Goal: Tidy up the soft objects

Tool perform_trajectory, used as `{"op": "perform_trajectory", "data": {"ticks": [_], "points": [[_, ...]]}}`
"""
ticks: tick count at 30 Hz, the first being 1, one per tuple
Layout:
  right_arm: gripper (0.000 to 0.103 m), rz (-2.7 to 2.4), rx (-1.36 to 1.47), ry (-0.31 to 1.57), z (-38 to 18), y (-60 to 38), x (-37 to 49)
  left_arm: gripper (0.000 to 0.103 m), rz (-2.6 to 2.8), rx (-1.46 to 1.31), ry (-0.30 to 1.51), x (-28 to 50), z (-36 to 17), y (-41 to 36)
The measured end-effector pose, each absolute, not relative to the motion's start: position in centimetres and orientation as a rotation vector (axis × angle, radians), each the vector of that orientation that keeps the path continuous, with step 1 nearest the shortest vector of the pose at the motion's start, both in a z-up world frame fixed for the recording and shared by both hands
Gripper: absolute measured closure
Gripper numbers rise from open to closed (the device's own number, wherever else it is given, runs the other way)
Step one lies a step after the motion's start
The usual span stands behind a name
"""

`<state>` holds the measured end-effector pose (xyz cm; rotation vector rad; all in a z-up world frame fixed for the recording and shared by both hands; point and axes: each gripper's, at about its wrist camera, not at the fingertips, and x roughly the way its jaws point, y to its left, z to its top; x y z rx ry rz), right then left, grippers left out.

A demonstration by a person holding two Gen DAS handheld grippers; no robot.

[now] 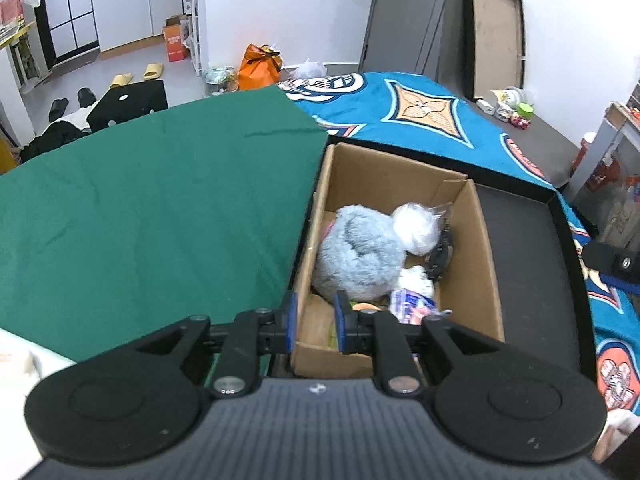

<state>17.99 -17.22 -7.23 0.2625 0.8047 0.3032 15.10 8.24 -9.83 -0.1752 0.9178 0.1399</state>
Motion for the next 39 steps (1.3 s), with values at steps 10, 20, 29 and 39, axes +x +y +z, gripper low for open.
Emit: {"op": "perform_trajectory", "data": {"ticks": [10,20,29,39], "points": [[0.005,0.280,0.301,0.795,-5.3,-21.0,15.1,0.040,0.085,-0.122,0.877,13.3,-5.6,4.3],[0.000,0.245,0.300,0.754,-3.3,-23.5,12.2,0.031,0.046,-0.117,0.855,10.8,-2.8,1.7],[0.000,0.214,0.305,0.732,-1.8,-25.2,10.0,0.010,0.016,-0.118,0.825,8.1,-0.1,0.5],[0.000,0.202,0.262,0.692,0.2,-25.6,7.2,0.001,-0.015,-0.134,0.769,4.6,2.5,-0.1]]}}
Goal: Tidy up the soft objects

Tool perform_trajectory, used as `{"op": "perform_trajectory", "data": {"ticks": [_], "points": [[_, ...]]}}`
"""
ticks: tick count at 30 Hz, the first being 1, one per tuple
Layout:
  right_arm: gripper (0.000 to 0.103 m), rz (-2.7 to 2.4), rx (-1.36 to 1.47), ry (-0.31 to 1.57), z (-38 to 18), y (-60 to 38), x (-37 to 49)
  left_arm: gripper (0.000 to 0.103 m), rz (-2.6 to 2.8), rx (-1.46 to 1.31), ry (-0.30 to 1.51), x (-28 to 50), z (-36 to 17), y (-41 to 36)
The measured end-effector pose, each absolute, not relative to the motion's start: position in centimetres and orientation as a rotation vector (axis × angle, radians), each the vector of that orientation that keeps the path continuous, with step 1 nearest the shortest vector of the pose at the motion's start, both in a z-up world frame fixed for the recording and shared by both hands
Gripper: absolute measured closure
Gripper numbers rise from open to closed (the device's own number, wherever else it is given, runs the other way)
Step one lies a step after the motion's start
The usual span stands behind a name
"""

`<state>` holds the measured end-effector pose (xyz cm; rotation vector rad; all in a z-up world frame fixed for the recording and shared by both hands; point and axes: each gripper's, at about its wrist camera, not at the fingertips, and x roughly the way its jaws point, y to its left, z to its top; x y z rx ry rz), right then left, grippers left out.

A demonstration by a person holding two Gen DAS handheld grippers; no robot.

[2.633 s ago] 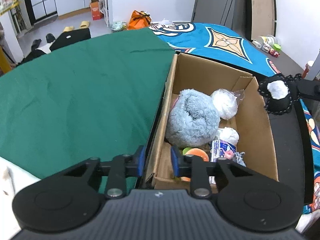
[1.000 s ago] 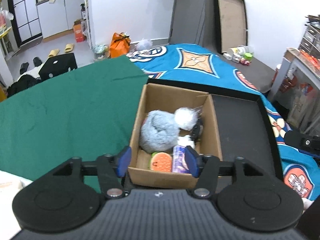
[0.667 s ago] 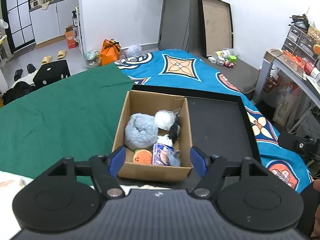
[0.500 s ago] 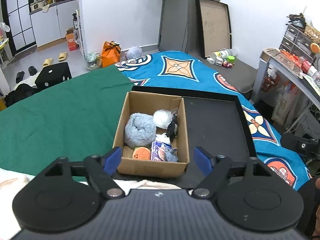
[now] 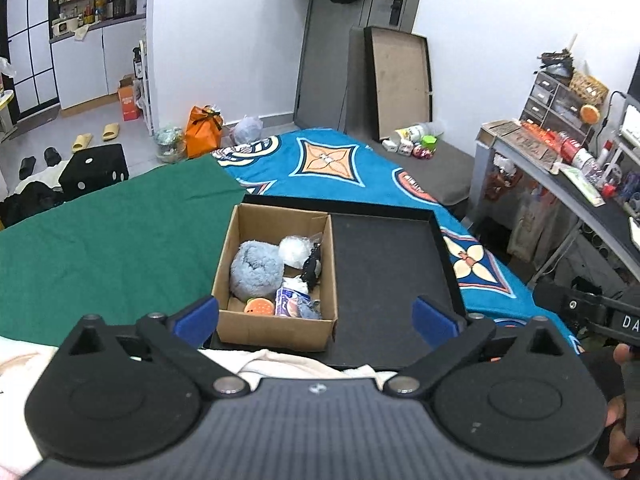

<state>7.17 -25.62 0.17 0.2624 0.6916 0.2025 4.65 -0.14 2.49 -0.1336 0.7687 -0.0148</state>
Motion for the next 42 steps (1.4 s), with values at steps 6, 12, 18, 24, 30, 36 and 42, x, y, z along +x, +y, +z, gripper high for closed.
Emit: {"op": "perform_trajectory", "data": {"ticks": [6,12,18,24,30,36,42], "points": [[0.000,0.176,0.226,0.662,1.4,-26.0,5.3,0.000,-0.014,-0.136,0.734,2.7,3.6,-0.2],[0.000,0.181,0.191,0.651,2.2,-26.0,3.4,0.000,-0.009,-0.128,0.709,0.7,4.4,-0.5],[0.000,0.174,0.164,0.645,2.6,-25.9,1.9,0.001,-0.006,-0.101,0.699,-1.0,5.0,-0.6],[0.000,0.174,0.159,0.631,3.3,-26.0,0.4,0.000,-0.009,-0.054,0.679,-2.5,5.4,-1.4],[0.000,0.196,0.122,0.612,3.8,-25.6,-1.1,0.000,-0.021,-0.027,0.664,-4.1,5.7,-2.0],[0.000,0.214,0.097,0.632,3.6,-25.3,-2.0,0.000,-0.027,-0.032,0.658,-5.1,5.7,-2.2],[0.000,0.217,0.091,0.638,3.5,-25.2,-2.7,0.000,-0.037,-0.032,0.671,-5.7,5.6,-2.0]]}}
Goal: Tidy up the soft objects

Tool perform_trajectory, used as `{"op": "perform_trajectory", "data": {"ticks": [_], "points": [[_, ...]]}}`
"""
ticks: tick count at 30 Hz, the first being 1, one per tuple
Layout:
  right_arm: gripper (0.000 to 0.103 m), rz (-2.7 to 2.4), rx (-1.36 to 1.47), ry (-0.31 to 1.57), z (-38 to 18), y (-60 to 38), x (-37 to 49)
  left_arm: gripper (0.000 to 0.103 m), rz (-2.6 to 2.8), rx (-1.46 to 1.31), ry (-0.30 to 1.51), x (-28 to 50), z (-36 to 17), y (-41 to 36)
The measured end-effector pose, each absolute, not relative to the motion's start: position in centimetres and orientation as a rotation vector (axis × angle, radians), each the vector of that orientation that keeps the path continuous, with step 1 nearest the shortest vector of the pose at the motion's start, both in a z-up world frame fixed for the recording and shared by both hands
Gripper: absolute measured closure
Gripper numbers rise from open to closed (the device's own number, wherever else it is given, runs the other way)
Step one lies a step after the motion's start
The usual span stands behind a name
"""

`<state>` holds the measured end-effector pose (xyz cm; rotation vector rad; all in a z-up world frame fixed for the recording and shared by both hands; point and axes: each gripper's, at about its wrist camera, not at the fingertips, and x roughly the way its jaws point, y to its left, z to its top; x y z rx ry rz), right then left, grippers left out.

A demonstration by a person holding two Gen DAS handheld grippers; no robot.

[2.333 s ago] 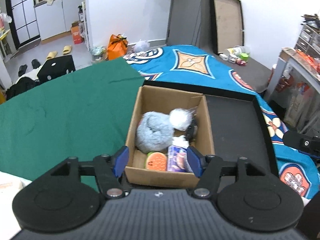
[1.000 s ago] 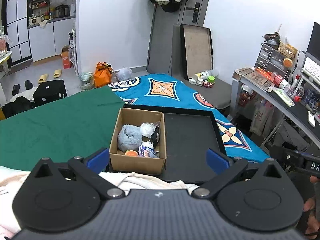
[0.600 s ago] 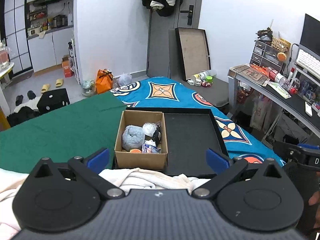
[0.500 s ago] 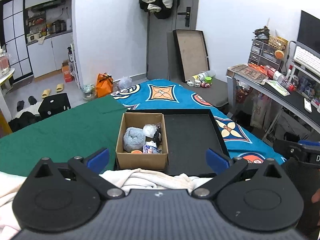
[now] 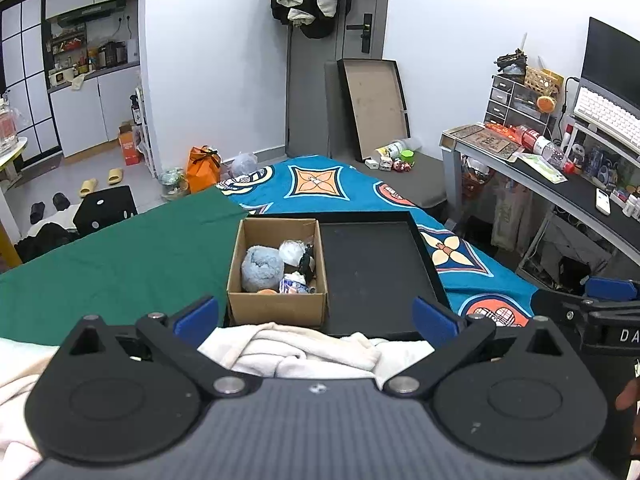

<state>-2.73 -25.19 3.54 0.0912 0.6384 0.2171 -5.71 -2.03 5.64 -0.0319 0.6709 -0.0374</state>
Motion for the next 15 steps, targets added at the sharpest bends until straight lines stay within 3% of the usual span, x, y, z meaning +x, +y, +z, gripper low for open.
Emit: {"op": "perform_trajectory", "data": {"ticks": [15], "points": [[0.000,0.217,0.083,0.640,3.80,-24.96,-3.45,0.000,-0.026,-0.027,0.666,-6.60,5.59,-1.77]]}}
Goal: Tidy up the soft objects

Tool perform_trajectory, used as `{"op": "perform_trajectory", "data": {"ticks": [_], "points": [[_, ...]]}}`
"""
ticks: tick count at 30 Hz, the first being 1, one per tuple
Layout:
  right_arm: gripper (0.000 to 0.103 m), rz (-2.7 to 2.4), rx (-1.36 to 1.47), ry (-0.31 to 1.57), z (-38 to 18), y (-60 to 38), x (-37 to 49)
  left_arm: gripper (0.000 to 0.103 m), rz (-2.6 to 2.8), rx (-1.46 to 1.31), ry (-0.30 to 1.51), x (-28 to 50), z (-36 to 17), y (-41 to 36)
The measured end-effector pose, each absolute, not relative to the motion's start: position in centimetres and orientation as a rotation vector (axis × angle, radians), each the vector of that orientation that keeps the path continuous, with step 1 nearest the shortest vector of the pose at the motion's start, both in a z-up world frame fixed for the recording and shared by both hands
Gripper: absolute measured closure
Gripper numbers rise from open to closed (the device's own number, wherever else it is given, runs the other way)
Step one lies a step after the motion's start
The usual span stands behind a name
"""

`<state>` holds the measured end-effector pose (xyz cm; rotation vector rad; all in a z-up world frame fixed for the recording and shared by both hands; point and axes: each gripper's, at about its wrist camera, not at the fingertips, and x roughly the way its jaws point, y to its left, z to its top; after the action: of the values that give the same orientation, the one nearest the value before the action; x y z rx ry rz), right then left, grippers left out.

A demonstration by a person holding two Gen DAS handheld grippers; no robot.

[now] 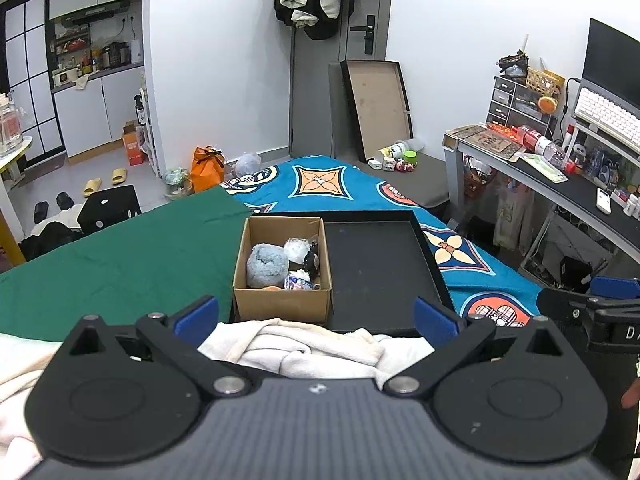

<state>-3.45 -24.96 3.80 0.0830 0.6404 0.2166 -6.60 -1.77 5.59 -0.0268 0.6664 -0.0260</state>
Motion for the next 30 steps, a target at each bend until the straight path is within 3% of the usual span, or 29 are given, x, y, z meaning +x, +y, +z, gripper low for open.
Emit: {"op": "perform_trajectory", "data": {"ticks": [30], "points": [[0.000,0.186,0.086,0.667,4.0,-24.4,-3.3,0.001,0.004,-0.026,0.685,-6.5,5.7,-1.2]]}}
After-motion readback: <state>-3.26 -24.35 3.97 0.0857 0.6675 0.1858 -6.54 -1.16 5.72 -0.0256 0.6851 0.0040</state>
